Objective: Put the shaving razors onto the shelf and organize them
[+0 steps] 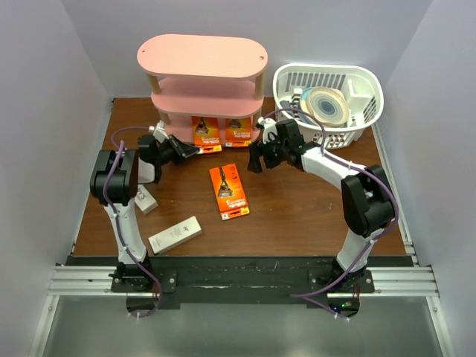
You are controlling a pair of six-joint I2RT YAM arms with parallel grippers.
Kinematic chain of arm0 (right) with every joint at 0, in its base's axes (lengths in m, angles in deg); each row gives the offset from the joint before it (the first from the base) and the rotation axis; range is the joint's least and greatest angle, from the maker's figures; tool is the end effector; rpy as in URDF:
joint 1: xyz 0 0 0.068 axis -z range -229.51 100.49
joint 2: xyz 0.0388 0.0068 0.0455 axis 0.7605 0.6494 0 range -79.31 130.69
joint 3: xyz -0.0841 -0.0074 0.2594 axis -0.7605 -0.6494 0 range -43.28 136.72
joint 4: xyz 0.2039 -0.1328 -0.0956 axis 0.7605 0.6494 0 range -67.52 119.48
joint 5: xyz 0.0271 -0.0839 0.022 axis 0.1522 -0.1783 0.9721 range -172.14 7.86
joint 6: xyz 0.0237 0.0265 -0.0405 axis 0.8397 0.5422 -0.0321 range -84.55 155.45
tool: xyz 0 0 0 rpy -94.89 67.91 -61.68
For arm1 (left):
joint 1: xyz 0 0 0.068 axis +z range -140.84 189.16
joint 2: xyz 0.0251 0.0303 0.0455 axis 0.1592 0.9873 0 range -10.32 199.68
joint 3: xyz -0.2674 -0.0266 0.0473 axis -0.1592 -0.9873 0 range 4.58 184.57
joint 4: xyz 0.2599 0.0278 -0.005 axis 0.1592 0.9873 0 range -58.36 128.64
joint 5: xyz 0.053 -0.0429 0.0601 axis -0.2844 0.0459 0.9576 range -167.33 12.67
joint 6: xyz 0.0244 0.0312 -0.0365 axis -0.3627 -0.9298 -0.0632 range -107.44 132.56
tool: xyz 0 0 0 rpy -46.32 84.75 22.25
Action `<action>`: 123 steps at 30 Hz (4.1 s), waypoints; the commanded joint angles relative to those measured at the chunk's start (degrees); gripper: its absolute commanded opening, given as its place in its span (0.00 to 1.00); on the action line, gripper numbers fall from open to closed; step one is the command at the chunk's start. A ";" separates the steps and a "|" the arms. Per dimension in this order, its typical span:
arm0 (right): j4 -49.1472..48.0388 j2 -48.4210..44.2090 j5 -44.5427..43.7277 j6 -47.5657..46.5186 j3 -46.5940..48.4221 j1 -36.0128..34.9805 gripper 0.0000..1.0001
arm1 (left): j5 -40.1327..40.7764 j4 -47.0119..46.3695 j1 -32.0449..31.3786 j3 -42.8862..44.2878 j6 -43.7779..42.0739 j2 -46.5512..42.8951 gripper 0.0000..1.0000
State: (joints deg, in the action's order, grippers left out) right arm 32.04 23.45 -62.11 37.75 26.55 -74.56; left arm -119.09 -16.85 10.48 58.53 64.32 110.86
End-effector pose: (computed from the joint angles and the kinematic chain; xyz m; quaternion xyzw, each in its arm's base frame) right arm 0.3533 0.1787 0.2156 -0.2465 0.8698 0.2484 0.3477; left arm 0.4024 -0.0144 0.1045 -0.1536 0.7721 -0.4940 0.3690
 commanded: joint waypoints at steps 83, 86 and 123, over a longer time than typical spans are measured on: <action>-0.60 22.31 -7.90 32.16 9.81 -12.47 0.35 | 3.97 24.95 -0.44 -35.24 -11.79 -43.24 0.58; -0.07 18.45 -7.82 29.69 6.65 -12.03 0.40 | 3.00 23.44 -3.33 -29.71 -10.64 -36.04 0.53; -6.31 15.99 -4.13 30.04 10.88 -15.37 0.52 | 4.05 49.37 4.13 -16.42 -21.80 -33.21 0.54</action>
State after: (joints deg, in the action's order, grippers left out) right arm 23.80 44.76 -66.17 70.30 40.84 -90.19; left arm -114.17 31.30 15.86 42.90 44.22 77.88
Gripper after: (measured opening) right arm 0.518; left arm 0.536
